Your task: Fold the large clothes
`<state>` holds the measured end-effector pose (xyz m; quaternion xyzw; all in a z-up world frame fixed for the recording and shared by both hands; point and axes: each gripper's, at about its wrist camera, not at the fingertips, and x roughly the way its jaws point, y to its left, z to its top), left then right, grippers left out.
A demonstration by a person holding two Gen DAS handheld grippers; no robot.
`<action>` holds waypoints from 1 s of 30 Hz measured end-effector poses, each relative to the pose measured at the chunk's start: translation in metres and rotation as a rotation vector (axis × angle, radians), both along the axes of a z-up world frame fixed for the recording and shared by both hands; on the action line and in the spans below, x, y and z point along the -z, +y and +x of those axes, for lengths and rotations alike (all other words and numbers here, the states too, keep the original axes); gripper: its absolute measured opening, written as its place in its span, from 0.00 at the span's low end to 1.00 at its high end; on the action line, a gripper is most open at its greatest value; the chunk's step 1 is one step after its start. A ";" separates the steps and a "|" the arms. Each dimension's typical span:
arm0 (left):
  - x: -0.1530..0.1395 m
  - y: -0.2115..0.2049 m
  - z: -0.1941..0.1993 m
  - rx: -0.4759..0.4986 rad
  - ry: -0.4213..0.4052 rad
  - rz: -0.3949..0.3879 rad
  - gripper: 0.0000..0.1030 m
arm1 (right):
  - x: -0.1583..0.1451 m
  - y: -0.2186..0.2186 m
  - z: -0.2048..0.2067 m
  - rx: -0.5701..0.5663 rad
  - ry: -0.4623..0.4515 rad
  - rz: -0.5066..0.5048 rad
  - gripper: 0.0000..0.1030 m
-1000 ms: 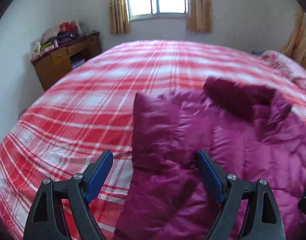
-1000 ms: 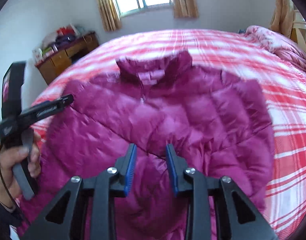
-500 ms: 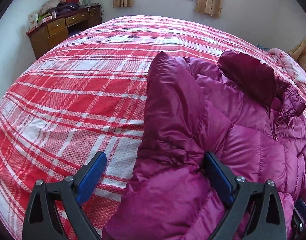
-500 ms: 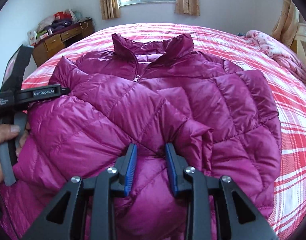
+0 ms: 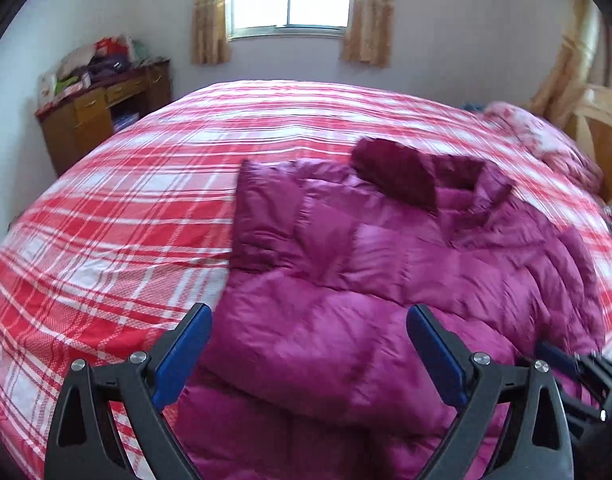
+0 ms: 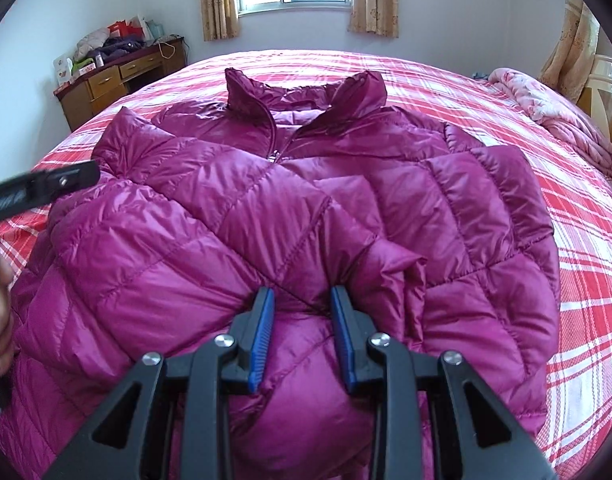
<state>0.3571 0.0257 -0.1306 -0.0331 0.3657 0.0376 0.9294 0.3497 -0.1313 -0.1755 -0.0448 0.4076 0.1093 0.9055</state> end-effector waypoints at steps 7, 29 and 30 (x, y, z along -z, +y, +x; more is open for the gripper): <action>0.026 -0.010 0.008 0.027 0.075 0.041 0.95 | 0.000 0.001 0.000 0.001 -0.001 -0.005 0.32; 0.040 -0.016 0.017 0.022 0.127 0.091 0.99 | 0.001 0.007 -0.001 0.010 -0.010 -0.055 0.32; 0.040 -0.016 0.018 0.022 0.128 0.092 0.99 | 0.001 0.007 -0.001 0.010 -0.010 -0.058 0.32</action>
